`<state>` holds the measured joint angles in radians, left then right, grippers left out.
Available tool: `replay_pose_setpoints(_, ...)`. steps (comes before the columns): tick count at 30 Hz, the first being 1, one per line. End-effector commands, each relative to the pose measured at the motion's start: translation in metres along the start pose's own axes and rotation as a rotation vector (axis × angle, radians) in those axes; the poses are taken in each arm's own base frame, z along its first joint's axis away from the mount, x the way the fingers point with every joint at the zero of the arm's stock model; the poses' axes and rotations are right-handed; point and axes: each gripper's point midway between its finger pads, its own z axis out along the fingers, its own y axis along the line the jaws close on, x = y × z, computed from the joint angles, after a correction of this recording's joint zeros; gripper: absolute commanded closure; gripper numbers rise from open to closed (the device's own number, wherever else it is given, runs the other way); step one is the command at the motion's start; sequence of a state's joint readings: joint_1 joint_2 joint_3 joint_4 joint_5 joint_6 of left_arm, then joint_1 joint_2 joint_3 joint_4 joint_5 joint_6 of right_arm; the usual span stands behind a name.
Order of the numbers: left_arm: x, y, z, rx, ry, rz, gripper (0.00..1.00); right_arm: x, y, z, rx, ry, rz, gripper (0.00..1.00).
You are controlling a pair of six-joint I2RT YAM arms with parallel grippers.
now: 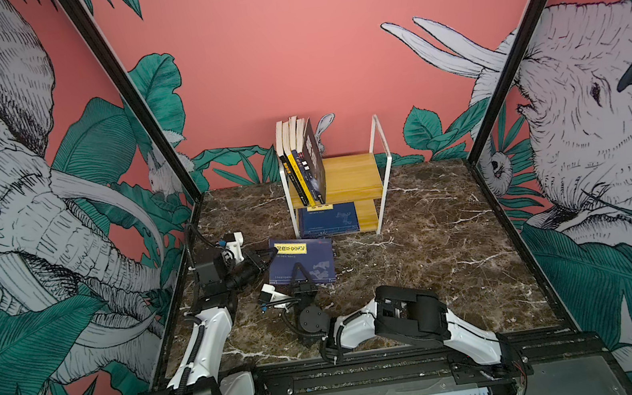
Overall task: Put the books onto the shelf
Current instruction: 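Carry the blue book to the shelf's lower tier with the right gripper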
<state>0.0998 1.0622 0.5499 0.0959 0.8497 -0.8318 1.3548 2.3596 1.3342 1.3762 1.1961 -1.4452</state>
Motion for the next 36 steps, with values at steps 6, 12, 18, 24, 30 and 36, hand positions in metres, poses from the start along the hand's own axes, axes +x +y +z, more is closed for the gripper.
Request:
replay_pose_setpoints(6, -0.021, 0.014, -0.011, -0.130, -0.072, 0.164, 0.01, 0.061, -0.007, 0.002, -0.006, 0.115, -0.067, 1.00)
replay_pose_setpoints(12, -0.033, 0.046, -0.025, -0.336, -0.116, 0.316, 0.01, 0.081, -0.007, 0.011, -0.024, 0.076, -0.161, 1.00)
replay_pose_setpoints(18, -0.034, 0.055, -0.032, -0.414, -0.106, 0.463, 0.01, 0.091, -0.020, 0.029, -0.017, 0.051, -0.190, 1.00)
replay_pose_setpoints(24, -0.040, 0.067, -0.041, -0.523, -0.106, 0.562, 0.01, 0.088, -0.023, 0.060, 0.001, -0.002, -0.208, 1.00)
replay_pose_setpoints(30, -0.039, 0.065, -0.040, -0.527, -0.097, 0.588, 0.01, 0.079, -0.033, 0.085, 0.031, -0.059, -0.212, 1.00)
replay_pose_setpoints(36, -0.035, 0.062, -0.037, -0.503, -0.080, 0.596, 0.01, 0.085, -0.026, 0.107, -0.019, -0.060, -0.220, 1.00)
